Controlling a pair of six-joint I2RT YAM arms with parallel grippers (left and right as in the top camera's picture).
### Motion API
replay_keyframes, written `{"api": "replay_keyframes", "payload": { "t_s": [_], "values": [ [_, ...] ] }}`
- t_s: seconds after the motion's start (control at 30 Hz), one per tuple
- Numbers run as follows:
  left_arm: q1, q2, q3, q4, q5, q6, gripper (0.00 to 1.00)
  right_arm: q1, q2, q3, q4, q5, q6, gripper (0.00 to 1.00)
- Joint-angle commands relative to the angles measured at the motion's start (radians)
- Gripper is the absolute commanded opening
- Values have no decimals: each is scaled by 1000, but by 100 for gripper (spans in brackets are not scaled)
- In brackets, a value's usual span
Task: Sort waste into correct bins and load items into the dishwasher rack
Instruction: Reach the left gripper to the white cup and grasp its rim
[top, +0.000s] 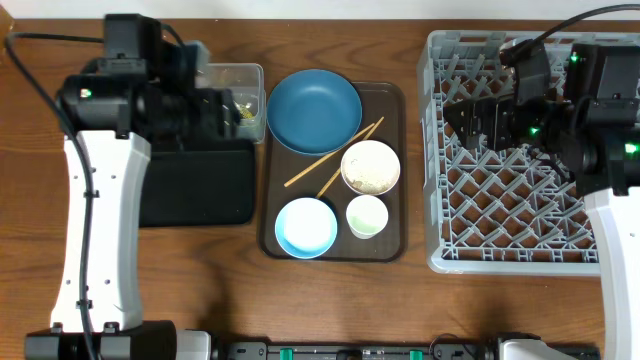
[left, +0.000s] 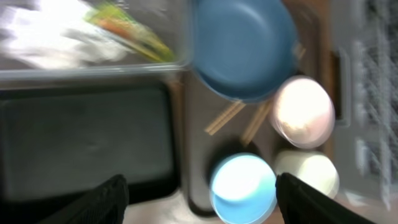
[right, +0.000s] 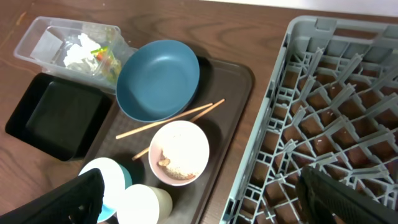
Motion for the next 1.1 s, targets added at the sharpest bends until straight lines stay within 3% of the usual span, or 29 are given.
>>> {"api": "replay_keyframes", "payload": {
  "t_s": [0.0, 0.23, 0.6, 0.77, 1.07],
  "values": [
    [-81, -2, -46, -34, 184, 138, 78, -6, 8, 19, 2, -13, 24, 97],
    [-272, 3, -231, 27, 179, 148, 75, -6, 9, 19, -3, -13, 24, 97],
    [-453, 5, -476, 346, 169, -10, 73, -6, 10, 19, -5, -12, 24, 99],
    [-560, 43, -477, 379, -51, -81, 73, -6, 10, 19, -22, -13, 23, 99],
    [-629, 172, -477, 403, -162, -152, 73, -6, 10, 19, -48, -12, 14, 99]
  ]
}}
